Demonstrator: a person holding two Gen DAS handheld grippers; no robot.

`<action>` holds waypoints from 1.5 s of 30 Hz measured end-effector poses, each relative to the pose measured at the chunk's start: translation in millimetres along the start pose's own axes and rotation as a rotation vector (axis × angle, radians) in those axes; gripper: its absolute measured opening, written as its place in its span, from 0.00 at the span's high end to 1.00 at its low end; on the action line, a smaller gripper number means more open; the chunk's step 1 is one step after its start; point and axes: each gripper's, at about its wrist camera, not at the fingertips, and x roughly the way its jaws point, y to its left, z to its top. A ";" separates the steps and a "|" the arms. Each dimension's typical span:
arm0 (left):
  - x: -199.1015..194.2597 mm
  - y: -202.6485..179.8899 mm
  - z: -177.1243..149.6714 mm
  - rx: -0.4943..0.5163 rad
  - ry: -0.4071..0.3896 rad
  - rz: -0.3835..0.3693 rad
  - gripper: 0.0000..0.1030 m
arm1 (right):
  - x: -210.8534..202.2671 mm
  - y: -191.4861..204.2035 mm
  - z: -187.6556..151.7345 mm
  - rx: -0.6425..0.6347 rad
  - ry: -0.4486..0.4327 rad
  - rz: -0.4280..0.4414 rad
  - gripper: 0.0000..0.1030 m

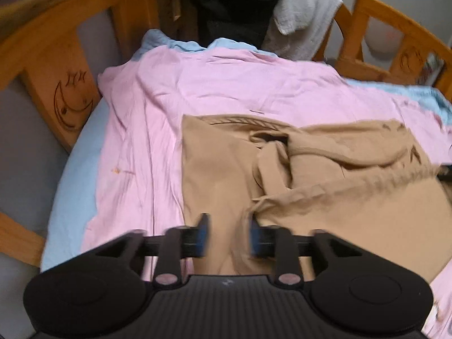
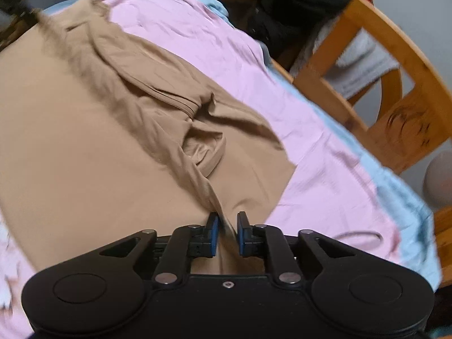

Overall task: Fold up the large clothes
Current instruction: 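Carry the gripped hem over the hood with both grippers and release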

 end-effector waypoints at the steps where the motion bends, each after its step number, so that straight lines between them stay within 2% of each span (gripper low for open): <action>1: -1.3 4.9 -1.2 -0.029 -0.020 -0.012 0.29 | 0.9 -2.1 -2.4 0.041 -0.028 0.007 0.79; 2: -3.7 11.1 -3.4 -0.075 -0.043 -0.036 0.21 | -2.8 -6.1 -5.5 0.096 -0.081 0.017 0.78; 3: -7.7 16.6 -3.7 -0.113 -0.063 -0.059 0.11 | -9.4 -10.4 -9.7 0.160 -0.144 0.034 0.70; 4: -13.0 21.4 -5.2 -0.149 -0.089 -0.085 0.07 | -17.0 -15.6 -14.9 0.224 -0.202 0.050 0.54; 6: -25.8 31.0 -8.9 -0.200 -0.139 -0.125 0.03 | -33.7 -24.4 -25.8 0.323 -0.309 0.048 0.35; 8: -41.9 37.5 -17.9 -0.227 -0.189 -0.127 0.01 | -51.2 -33.7 -39.9 0.430 -0.375 0.058 0.31; 11: -66.8 45.4 -43.7 -0.236 -0.241 -0.130 0.01 | -74.1 -40.6 -68.0 0.582 -0.387 0.034 0.19; 15: -79.1 53.9 -99.9 -0.280 -0.221 -0.093 0.01 | -91.4 -27.3 -114.5 0.700 -0.350 0.000 0.18; 18: -75.9 59.2 -132.4 -0.325 -0.183 -0.081 0.01 | -89.1 -19.4 -146.5 0.809 -0.308 0.023 0.22; 20: -71.9 57.4 -145.8 -0.332 -0.174 -0.089 0.01 | -79.7 -17.7 -159.1 0.883 -0.263 0.051 0.37; 21: -70.9 55.0 -150.6 -0.324 -0.183 -0.094 0.04 | -75.3 -17.3 -162.4 0.921 -0.241 0.067 0.50; 22: -70.2 52.5 -154.2 -0.317 -0.199 -0.093 0.06 | -70.2 -18.3 -163.3 0.949 -0.223 0.091 0.58; 23: -68.8 50.3 -155.7 -0.313 -0.215 -0.092 0.08 | -66.3 -18.4 -164.4 0.968 -0.220 0.110 0.61; 25: -63.4 47.3 -155.9 -0.314 -0.218 -0.068 0.32 | -61.4 -16.6 -165.5 0.986 -0.230 0.114 0.75; 26: -61.2 45.2 -155.8 -0.323 -0.201 -0.028 0.43 | -59.1 -15.1 -165.7 0.987 -0.236 0.113 0.78; 27: -59.4 46.6 -155.1 -0.339 -0.184 0.009 0.79 | -58.5 -14.3 -165.5 0.983 -0.243 0.104 0.84; 28: -57.8 52.6 -153.0 -0.369 -0.168 0.022 0.86 | -60.1 -14.0 -165.3 0.978 -0.260 0.092 0.89; 30: -63.6 70.5 -153.9 -0.494 -0.186 -0.051 0.90 | -70.5 -14.9 -164.0 0.953 -0.319 0.044 0.90; 33: -73.8 81.8 -152.0 -0.578 -0.203 -0.089 0.91 | -85.3 -18.0 -159.6 0.912 -0.402 0.007 0.91; 35: -69.1 85.5 -149.7 -0.612 -0.175 -0.081 0.91 | -87.3 -17.1 -154.5 0.879 -0.416 -0.032 0.91; 36: -61.2 88.7 -149.1 -0.636 -0.137 -0.074 0.91 | -83.0 -17.1 -152.0 0.864 -0.402 -0.046 0.91; 38: -37.6 100.9 -154.8 -0.753 -0.038 -0.087 0.90 | -66.4 -19.4 -150.2 0.851 -0.331 -0.053 0.92; 40: -29.6 108.9 -165.3 -0.856 -0.033 -0.119 0.89 | -49.3 -21.1 -155.2 0.857 -0.264 -0.055 0.92; 42: -35.9 108.0 -168.8 -0.846 -0.062 -0.116 0.86 | -42.7 -22.9 -159.7 0.882 -0.244 -0.034 0.92; 44: -47.4 104.0 -168.7 -0.794 -0.077 -0.066 0.76 | -43.9 -23.0 -161.3 0.877 -0.254 -0.034 0.92; 45: -54.1 99.9 -167.6 -0.765 -0.086 -0.034 0.66 | -44.7 -21.6 -161.6 0.880 -0.256 -0.033 0.91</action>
